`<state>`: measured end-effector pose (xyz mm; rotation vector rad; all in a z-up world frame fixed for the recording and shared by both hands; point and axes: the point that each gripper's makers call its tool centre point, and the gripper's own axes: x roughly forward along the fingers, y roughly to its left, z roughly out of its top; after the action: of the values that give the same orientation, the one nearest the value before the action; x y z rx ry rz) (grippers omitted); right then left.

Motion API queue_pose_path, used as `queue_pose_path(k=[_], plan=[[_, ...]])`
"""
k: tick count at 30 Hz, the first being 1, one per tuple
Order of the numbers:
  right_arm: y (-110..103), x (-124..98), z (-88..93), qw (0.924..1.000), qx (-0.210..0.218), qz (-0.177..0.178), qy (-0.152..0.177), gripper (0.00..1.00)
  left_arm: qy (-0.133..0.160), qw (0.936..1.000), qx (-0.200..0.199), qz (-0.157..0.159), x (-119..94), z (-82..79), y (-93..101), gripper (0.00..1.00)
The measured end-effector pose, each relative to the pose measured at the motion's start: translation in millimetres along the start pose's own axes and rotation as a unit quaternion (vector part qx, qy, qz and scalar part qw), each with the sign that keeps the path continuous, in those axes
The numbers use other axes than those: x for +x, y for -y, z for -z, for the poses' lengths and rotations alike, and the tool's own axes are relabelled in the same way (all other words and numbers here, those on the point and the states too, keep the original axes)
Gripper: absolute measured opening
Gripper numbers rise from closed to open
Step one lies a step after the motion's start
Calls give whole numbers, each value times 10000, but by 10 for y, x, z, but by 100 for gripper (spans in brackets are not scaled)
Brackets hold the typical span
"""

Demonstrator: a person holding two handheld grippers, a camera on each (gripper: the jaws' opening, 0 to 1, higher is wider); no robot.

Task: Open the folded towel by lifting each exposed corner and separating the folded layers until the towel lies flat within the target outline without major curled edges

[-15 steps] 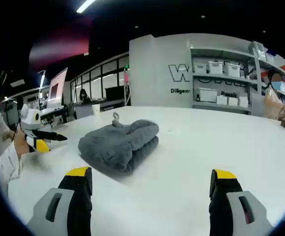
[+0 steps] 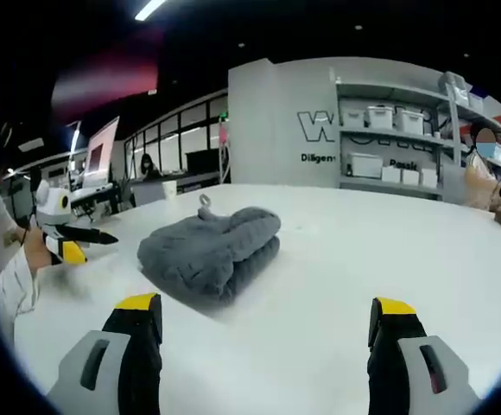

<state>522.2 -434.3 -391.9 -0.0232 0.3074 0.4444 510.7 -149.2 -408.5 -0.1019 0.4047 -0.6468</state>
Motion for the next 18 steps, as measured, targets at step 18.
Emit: queue_pose_path(k=[18], plan=[[14,-24,-2,10000,64,19,50,99,34,10000,-46,-29,-28,-7,-20,99]])
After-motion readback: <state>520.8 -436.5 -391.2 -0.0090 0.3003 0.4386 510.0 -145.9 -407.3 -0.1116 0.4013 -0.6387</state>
